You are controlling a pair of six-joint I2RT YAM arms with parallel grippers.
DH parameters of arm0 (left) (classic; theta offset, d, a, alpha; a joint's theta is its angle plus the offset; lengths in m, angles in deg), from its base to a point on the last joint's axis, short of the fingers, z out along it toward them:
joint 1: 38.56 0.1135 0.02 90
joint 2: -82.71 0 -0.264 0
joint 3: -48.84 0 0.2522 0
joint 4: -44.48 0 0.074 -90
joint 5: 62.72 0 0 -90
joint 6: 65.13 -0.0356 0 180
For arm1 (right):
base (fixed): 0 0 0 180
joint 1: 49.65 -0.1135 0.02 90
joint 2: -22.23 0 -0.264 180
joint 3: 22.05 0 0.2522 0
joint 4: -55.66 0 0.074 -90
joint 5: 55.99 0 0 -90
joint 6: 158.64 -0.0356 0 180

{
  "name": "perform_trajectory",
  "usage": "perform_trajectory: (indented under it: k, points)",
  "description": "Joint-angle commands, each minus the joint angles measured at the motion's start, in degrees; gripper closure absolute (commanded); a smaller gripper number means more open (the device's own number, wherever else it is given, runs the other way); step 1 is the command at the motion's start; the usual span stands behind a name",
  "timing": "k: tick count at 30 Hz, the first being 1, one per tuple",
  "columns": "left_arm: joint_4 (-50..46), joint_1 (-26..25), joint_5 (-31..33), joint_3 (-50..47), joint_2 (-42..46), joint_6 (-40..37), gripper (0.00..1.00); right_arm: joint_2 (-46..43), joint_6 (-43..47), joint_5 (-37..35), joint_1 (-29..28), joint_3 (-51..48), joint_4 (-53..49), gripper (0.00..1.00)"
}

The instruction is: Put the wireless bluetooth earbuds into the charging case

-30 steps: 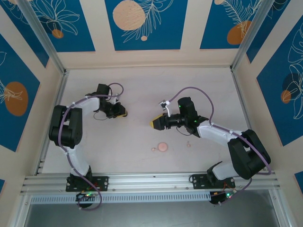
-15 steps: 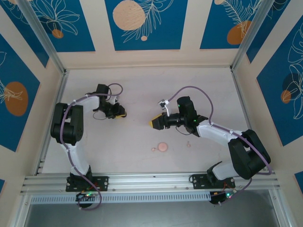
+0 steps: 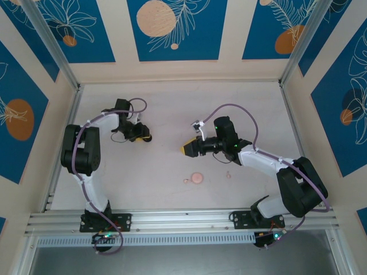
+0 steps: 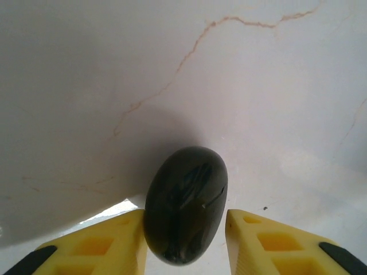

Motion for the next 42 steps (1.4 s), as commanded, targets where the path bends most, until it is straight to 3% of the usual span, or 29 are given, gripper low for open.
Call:
perform_trajectory:
  k: [1, 13, 34, 42]
  points:
    - [-3.3, 0.9, 2.9, 1.9, 0.9, -1.8, 0.6, -1.9, 1.7, -0.7, -0.5, 1.7, -2.5, 0.47]
    - [-4.6, 0.9, 7.8, 1.3, 3.3, -2.6, 0.58, -3.3, 3.0, -2.2, -0.6, 3.4, -6.7, 0.46]
    - [-0.7, 0.7, 4.3, 2.3, -2.4, -2.4, 0.56, -0.2, 3.9, -3.1, -2.2, 7.6, -9.8, 0.46]
    - [0.2, 0.7, 2.2, 1.6, -2.7, -2.4, 0.65, 0.1, 4.0, -3.3, -2.4, 7.7, -10.1, 0.46]
